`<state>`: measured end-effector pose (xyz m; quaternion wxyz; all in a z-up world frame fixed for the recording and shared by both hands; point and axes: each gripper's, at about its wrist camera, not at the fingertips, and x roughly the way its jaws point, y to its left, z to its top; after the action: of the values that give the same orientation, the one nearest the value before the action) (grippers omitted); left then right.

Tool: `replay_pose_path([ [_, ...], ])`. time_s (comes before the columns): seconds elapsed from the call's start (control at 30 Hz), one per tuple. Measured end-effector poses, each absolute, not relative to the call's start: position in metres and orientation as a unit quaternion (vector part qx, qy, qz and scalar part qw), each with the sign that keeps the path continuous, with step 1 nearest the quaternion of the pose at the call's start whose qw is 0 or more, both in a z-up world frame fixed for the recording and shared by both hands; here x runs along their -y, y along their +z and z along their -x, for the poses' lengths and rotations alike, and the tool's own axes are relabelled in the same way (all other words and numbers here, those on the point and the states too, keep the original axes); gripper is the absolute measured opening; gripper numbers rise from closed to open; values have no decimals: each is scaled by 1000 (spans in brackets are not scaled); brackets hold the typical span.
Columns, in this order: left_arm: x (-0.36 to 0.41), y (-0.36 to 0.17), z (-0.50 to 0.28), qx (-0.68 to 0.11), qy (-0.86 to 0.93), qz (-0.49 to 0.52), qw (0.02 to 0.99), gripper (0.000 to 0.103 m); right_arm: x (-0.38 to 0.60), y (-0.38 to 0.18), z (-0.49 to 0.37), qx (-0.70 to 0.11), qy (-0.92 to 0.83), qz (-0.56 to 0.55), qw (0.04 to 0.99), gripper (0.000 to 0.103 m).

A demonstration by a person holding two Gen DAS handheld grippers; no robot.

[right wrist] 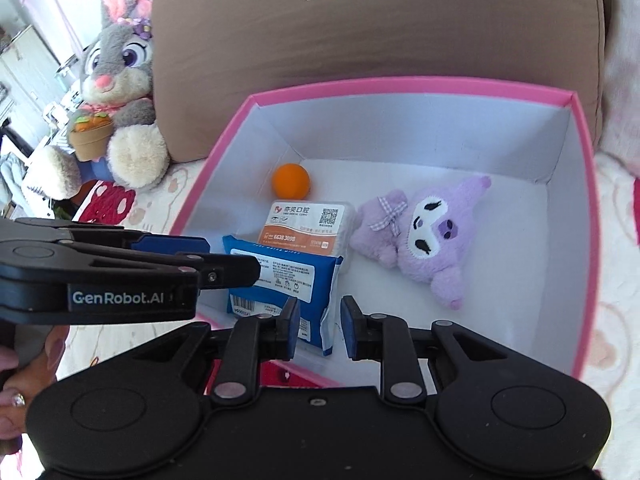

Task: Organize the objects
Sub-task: 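Open the left tool to release the wipes pack and raise it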

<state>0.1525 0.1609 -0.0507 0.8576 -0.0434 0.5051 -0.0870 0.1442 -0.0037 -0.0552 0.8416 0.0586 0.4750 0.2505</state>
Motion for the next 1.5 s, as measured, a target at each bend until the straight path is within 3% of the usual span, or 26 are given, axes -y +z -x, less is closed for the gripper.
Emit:
replay_pose_path([
  [0.7, -136, 32, -64, -483, -159, -1, 861, 57, 48, 31, -59, -427, 269, 7, 863, 41],
  [1.5, -71, 60, 8, -499, -231, -10, 835, 62, 111, 62, 39, -424, 240, 42, 872, 56],
])
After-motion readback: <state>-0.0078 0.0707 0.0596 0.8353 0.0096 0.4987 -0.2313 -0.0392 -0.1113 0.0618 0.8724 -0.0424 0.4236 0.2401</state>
